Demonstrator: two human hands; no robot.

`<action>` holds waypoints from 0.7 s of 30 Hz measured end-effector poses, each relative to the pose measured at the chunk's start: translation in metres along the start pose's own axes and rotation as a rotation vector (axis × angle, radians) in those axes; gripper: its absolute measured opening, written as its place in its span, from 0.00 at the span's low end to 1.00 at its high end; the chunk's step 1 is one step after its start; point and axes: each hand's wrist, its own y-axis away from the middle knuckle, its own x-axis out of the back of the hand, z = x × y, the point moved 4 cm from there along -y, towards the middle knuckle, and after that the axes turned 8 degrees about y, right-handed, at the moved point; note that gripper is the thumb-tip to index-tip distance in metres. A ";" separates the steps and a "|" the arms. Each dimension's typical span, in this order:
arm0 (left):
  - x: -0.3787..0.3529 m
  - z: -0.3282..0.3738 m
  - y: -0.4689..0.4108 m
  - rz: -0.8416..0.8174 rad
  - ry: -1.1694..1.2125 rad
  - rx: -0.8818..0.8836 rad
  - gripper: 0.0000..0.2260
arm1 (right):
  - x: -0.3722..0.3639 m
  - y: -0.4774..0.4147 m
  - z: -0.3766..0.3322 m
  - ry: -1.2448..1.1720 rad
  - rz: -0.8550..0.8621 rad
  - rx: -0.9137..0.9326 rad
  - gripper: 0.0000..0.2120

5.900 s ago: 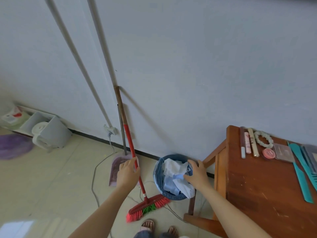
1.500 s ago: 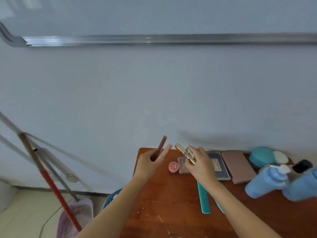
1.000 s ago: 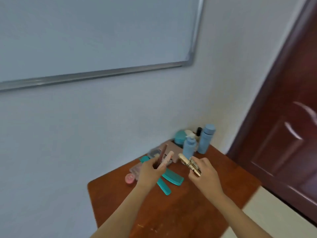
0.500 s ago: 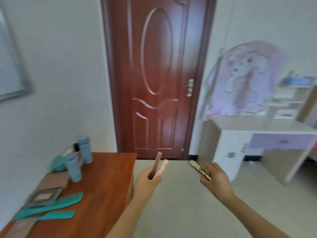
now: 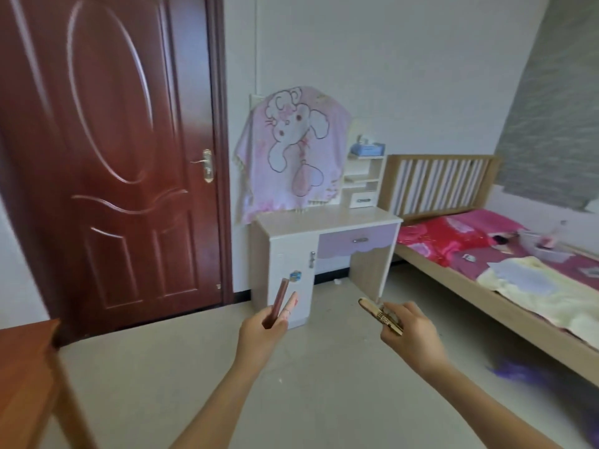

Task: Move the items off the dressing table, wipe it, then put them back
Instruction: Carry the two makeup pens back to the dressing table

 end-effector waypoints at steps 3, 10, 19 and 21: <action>-0.056 0.004 0.000 -0.015 0.033 -0.009 0.13 | 0.018 -0.012 0.043 0.014 0.002 -0.007 0.15; -0.132 0.017 -0.036 -0.068 -0.041 -0.009 0.11 | 0.017 -0.060 0.082 -0.052 0.025 0.016 0.14; -0.171 0.006 -0.165 -0.063 0.009 -0.034 0.11 | -0.022 -0.179 0.099 -0.046 -0.004 0.071 0.17; -0.179 0.001 -0.201 -0.037 0.040 -0.013 0.10 | -0.028 -0.216 0.104 -0.014 -0.028 0.073 0.17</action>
